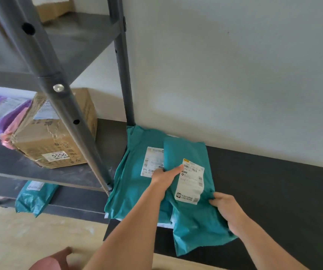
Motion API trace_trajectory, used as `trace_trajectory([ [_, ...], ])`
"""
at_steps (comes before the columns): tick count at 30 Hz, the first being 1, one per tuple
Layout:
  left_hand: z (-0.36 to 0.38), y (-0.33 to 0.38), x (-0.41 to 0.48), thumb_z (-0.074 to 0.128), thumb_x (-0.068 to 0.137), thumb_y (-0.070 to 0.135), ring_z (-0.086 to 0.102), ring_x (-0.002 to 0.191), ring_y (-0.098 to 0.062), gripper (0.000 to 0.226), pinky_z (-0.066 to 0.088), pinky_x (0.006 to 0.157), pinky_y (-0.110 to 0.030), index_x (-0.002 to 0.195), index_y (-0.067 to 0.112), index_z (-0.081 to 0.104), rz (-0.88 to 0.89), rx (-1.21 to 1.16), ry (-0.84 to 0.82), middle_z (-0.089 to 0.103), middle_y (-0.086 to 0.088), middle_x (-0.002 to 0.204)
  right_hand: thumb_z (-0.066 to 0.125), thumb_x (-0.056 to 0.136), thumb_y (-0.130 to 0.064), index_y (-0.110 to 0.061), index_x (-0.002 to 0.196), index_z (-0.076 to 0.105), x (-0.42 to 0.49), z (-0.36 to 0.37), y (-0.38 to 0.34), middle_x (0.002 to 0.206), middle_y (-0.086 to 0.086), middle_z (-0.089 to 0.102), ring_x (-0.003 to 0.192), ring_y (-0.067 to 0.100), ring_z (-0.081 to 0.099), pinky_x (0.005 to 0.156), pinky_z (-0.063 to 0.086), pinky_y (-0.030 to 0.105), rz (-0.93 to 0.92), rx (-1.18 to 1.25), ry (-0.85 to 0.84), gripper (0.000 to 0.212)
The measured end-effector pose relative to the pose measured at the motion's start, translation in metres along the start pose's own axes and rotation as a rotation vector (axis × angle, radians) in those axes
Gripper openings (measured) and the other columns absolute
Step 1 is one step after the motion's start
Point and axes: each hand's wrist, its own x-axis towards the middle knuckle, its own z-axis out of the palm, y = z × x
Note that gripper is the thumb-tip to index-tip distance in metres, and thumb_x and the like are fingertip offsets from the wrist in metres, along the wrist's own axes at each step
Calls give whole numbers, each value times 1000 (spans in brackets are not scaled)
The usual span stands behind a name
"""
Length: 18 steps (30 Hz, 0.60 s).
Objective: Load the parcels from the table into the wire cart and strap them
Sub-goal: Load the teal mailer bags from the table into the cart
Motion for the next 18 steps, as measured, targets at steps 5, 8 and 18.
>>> trace_trajectory([
  [5, 23, 0, -10, 86, 68, 19, 70, 92, -26, 46, 57, 87, -44, 108, 15, 63, 53, -28, -124, 75, -5, 100, 59, 87, 4, -13, 100, 72, -2, -19, 10, 92, 4, 76, 81, 22, 73, 67, 58, 32, -26, 12, 13, 24],
  [8, 38, -2, -19, 85, 69, 13, 70, 94, -26, 46, 55, 90, -44, 110, 15, 64, 99, -27, -182, 75, -5, 100, 67, 86, -4, -15, 106, 65, -5, -36, 11, 102, 9, 73, 92, 29, 71, 86, 56, 48, -81, 198, 68, 23],
  [18, 118, -30, -72, 83, 70, 7, 73, 92, -28, 45, 58, 85, -43, 112, 11, 68, 115, 143, -405, 76, -8, 97, 78, 81, -9, -9, 111, 68, -41, -128, 39, 99, 8, 77, 95, 30, 72, 88, 56, 48, -185, 437, 115, 31],
])
